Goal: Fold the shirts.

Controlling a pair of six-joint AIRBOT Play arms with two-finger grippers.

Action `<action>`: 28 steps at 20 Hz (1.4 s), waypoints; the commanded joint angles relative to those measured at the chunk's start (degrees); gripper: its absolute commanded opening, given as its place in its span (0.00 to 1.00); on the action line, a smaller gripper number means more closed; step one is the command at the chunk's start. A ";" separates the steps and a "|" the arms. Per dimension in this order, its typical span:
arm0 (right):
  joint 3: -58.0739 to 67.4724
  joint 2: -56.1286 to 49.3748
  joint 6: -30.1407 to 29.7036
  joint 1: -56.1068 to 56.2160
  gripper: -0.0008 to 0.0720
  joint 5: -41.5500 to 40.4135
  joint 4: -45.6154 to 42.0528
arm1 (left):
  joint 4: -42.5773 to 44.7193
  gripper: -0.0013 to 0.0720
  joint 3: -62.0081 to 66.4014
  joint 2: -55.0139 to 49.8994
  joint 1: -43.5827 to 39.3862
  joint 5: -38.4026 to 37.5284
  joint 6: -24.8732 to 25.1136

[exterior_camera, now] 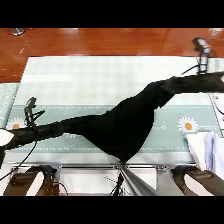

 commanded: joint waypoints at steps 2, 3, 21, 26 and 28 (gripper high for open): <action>3.32 -13.55 -2.14 -0.17 0.87 1.03 11.78 | -6.16 0.98 -0.85 -8.87 0.00 4.83 4.50; 4.66 -13.99 -2.05 -0.90 0.87 3.39 10.12 | -3.72 0.98 2.10 -10.58 0.26 1.42 8.20; -37.51 15.96 -4.42 -15.10 0.86 10.01 10.64 | -15.61 0.97 21.11 -46.07 -24.02 2.62 8.59; -37.51 15.96 -0.59 -8.70 0.86 8.00 7.21 | -32.50 0.97 28.33 -56.24 -26.40 2.56 17.53; -37.53 15.96 0.17 -7.82 0.86 7.98 6.14 | -32.68 0.97 30.91 -58.21 -27.65 2.56 17.53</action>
